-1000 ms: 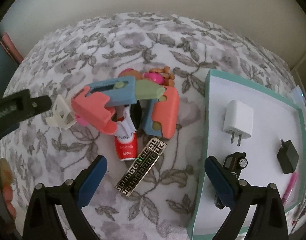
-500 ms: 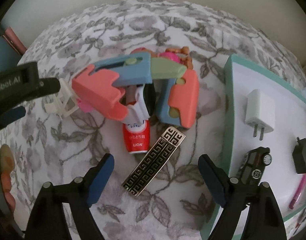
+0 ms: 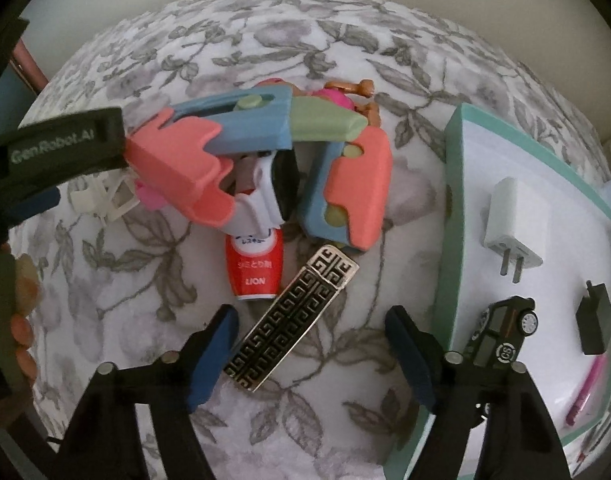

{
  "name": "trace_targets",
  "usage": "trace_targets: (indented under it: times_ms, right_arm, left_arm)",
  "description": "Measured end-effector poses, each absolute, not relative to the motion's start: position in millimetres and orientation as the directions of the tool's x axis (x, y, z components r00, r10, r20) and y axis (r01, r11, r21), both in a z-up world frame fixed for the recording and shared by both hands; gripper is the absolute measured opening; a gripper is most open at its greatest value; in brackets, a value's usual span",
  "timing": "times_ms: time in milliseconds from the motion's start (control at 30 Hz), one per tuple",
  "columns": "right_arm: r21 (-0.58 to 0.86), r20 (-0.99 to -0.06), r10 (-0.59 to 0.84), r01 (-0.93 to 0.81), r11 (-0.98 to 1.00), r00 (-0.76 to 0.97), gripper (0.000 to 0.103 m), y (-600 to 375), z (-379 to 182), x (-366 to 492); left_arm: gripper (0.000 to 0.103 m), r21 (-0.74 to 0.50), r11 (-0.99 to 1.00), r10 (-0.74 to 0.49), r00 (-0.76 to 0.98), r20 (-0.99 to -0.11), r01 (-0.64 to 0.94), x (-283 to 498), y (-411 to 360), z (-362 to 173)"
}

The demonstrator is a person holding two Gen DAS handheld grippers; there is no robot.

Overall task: Organize rigid objects
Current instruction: 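Grasp the black-and-gold patterned bar with the right tool while the left tool grasps the white plastic clip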

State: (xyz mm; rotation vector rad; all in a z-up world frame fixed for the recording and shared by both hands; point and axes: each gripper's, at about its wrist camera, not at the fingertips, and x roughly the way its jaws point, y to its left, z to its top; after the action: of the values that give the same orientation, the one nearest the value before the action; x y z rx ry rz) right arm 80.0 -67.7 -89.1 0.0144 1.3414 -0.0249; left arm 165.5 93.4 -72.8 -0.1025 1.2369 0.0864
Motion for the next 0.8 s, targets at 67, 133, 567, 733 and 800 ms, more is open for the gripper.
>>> trace_targets:
  times_ms: [67,133,567,733,800]
  right_arm:
    - [0.004,-0.975,-0.005,0.037,0.999,0.222,0.065,-73.7,-86.6,78.7]
    - [0.004,-0.976,-0.005,0.042,0.999,0.217,0.059,-76.8,-85.8,78.3]
    - [-0.004,-0.976,-0.015,0.05,0.999,0.218,0.044,-87.8,-88.4,88.0]
    - [-0.012,-0.973,-0.024,0.052,0.999,0.23,0.044,-84.2,-88.7,88.3]
    - [-0.012,-0.971,-0.023,0.051,0.999,0.237,0.044,-82.2,-89.5,89.6]
  left_arm:
    - [0.097,-0.023,0.992,0.018,0.325,-0.946,-0.12,165.3,93.4,-72.3]
    - [0.097,-0.026,0.992,0.015,0.321,-0.947,-0.123,165.1,94.2,-72.6]
    - [0.057,-0.056,0.994,-0.026,0.288,-0.957,-0.094,164.7,87.5,-79.7]
    - [0.052,-0.062,0.993,-0.031,0.286,-0.958,-0.099,164.1,88.4,-78.6]
    - [0.05,-0.064,0.993,-0.032,0.288,-0.957,-0.101,160.3,91.7,-75.5]
